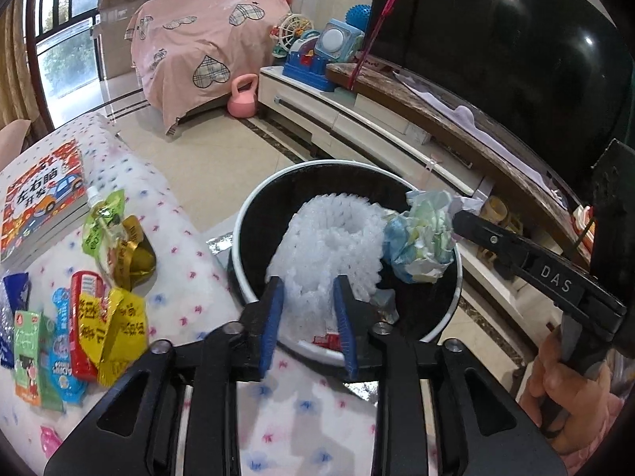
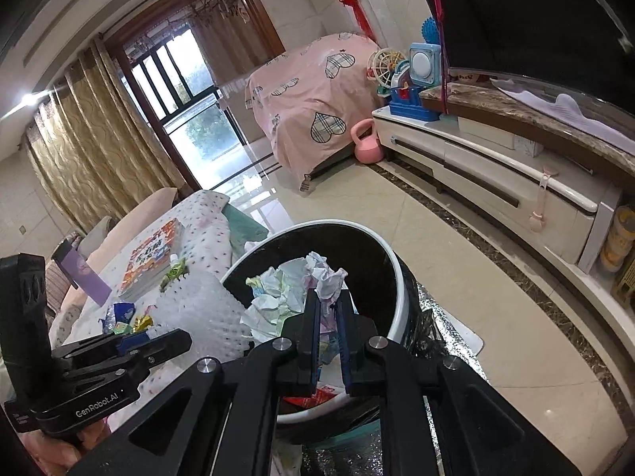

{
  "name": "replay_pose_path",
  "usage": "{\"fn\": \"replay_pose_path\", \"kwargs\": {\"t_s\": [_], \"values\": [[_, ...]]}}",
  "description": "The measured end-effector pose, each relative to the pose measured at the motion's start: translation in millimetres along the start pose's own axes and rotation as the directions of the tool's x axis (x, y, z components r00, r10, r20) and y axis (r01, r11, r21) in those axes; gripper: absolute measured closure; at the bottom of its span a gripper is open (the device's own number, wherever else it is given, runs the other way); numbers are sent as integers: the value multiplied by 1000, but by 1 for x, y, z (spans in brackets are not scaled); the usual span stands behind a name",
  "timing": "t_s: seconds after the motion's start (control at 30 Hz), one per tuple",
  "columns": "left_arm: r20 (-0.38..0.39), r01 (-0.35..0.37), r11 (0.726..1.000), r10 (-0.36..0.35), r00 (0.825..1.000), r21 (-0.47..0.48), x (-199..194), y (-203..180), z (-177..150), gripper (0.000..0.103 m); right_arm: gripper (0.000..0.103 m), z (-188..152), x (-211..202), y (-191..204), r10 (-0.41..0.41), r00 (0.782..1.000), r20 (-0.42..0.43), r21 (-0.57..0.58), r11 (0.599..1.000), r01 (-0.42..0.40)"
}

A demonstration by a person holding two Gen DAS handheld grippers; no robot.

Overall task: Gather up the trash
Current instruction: 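Carry scrubber and tissue over the bin and release both, then move both open tools back toward the table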

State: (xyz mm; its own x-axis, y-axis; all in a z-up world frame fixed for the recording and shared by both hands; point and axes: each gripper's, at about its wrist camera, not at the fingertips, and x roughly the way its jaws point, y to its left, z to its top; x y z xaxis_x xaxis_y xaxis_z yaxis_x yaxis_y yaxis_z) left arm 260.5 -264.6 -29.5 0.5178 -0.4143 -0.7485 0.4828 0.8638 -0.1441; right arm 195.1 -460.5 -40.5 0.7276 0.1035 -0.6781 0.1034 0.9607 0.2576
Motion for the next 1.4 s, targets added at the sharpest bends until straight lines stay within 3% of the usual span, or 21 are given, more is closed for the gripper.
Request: {"fn": "replay_pose_path", "kwargs": {"t_s": [0.07,0.1,0.17,0.23,0.27,0.3,0.6,0.87,1.03,1.4], "values": [[-1,-6,1000,6,1000,8,2,-2,1,60,92,1,3,-1,0,1000,-6,-1,1000,0],[-2,-9,1000,9,1000,9,2,-2,2,48,92,2,4,-1,0,1000,-9,-3,1000,0],[8,-10,1000,9,1000,11,1,-2,1,45,88,2,6,-1,-4,1000,-15,-7,1000,4],[11,-10,1000,10,1000,12,-2,-2,0,40,75,3,8,-1,2,1000,-20,-6,1000,-2],[14,-13,1000,13,1000,8,-5,-1,-2,38,55,2,7,-2,8,1000,-17,-2,1000,-8],[22,-11,1000,11,1000,4,-8,1,-4,36,42,2,6,-2,14,1000,-12,1,1000,-14],[43,-25,997,28,999,-69,-37,22,-34,31,29,-10,-6,7,45,999,0,18,999,-45],[42,-24,992,30,999,-123,-66,44,-69,31,23,-30,-17,34,89,996,-1,8,996,-89],[53,-43,988,51,997,-150,-86,60,-92,30,13,-47,-24,57,129,992,-9,6,992,-129],[69,-96,960,118,991,-264,-123,111,-132,29,9,-84,-14,103,193,978,-84,-21,981,-195]]}}
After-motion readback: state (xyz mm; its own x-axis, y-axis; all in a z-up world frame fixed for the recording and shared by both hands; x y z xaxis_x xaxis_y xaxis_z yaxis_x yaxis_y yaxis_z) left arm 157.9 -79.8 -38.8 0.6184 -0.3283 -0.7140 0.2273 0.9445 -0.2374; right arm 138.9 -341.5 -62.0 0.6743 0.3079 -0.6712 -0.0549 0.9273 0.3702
